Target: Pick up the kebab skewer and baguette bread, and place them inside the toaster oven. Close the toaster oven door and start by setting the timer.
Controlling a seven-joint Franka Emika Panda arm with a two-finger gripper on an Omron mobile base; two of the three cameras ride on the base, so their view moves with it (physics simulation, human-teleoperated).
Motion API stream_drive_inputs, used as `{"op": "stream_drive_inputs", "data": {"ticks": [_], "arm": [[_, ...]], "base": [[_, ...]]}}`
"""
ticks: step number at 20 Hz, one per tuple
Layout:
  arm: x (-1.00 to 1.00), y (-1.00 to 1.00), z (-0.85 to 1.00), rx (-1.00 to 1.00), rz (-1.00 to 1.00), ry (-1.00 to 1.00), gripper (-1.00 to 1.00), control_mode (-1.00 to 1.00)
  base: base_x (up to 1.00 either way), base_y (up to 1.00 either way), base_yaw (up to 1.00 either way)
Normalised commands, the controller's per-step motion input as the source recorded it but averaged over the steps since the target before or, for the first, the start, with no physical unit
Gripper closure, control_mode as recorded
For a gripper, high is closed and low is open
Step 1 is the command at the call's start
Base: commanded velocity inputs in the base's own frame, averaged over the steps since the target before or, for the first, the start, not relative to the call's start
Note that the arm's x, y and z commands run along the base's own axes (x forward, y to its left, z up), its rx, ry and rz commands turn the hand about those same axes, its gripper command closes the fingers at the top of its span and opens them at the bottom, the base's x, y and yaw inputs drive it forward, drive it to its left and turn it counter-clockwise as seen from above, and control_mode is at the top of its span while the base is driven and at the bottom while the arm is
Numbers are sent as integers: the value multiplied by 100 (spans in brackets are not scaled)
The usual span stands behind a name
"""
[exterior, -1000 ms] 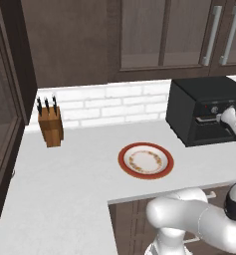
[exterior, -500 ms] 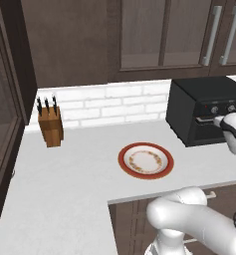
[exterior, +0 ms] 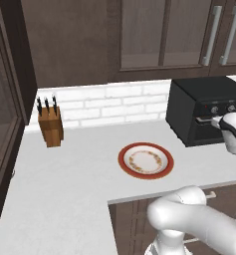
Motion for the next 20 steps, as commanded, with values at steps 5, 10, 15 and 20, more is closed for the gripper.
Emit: {"op": "stream_drive_inputs", "data": {"ticks": [5, 10, 15, 20], "arm": [[48, 3, 0, 0, 0, 0, -100, -100], [20, 0, -7, 0, 0, 0, -100, -100], [2, 0, -19, 2, 0, -6, -100, -100], [24, 0, -1, 3, 0, -1, -100, -100]], "base": [[0, 0, 0], [0, 0, 0], [0, 0, 0], [0, 0, 0]]}}
